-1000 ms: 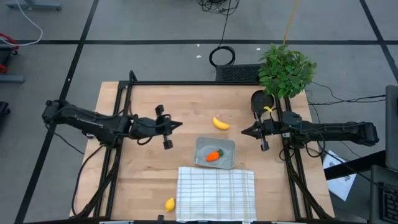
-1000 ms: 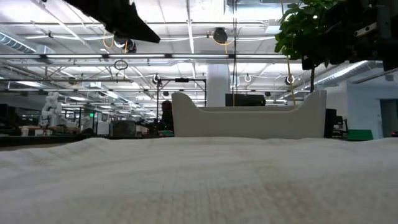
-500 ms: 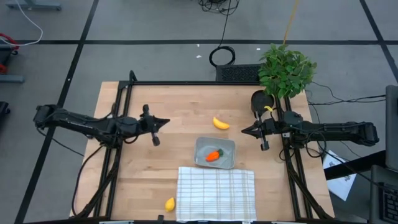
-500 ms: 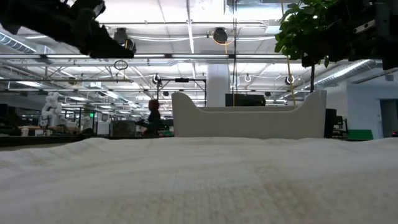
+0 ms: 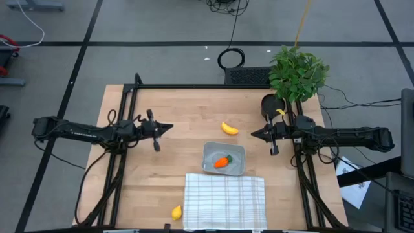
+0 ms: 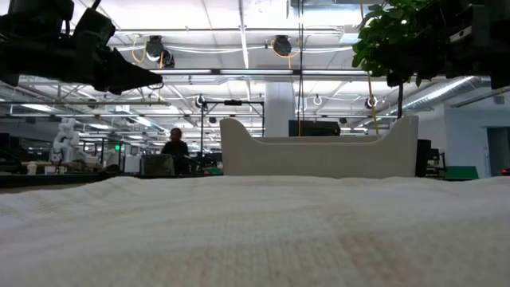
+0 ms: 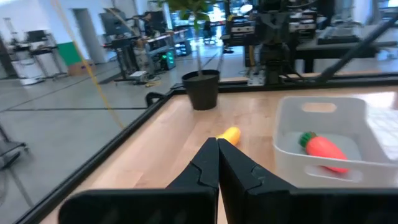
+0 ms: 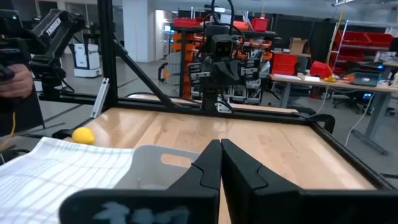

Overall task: Pick and placing Produce into tupperware
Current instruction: Put the yellow banana into the gray bin

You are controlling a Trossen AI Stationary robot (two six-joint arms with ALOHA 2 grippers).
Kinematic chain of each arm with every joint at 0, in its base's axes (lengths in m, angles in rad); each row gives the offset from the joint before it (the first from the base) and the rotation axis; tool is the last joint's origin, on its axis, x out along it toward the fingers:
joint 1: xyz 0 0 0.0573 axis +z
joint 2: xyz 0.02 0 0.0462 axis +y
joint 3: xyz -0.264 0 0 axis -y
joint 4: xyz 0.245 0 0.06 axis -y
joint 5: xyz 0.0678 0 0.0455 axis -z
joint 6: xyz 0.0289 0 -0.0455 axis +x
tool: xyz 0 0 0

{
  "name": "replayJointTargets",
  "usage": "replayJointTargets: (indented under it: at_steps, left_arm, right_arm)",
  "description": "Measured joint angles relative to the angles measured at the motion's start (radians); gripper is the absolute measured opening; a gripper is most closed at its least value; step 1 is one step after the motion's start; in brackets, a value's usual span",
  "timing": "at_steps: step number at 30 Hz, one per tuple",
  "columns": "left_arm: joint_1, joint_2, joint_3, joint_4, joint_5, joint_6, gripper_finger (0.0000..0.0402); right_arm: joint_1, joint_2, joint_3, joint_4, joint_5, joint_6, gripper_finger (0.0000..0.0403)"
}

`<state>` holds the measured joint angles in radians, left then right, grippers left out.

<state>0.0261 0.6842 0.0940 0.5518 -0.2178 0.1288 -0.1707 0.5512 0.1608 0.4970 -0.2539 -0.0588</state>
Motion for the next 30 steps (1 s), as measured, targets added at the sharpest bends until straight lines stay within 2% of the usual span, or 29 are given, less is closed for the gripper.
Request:
replayJointTargets:
  at_steps: [16,20,30]
  left_arm:
    - [0.0,0.001,-0.001,0.0,0.009,0.03,0.0001]
    - [0.0,0.001,-0.001,0.001,0.009,0.031,0.0001]
    - [0.0,0.001,-0.001,0.002,0.008,0.034,0.0016]
  right_arm:
    - [0.0,0.032,0.0,0.009,0.001,-0.061,0.0]
    - [0.0,0.088,0.017,0.016,0.05,-0.07,0.0]
    - [0.0,0.289,0.145,0.019,0.051,-0.078,0.0]
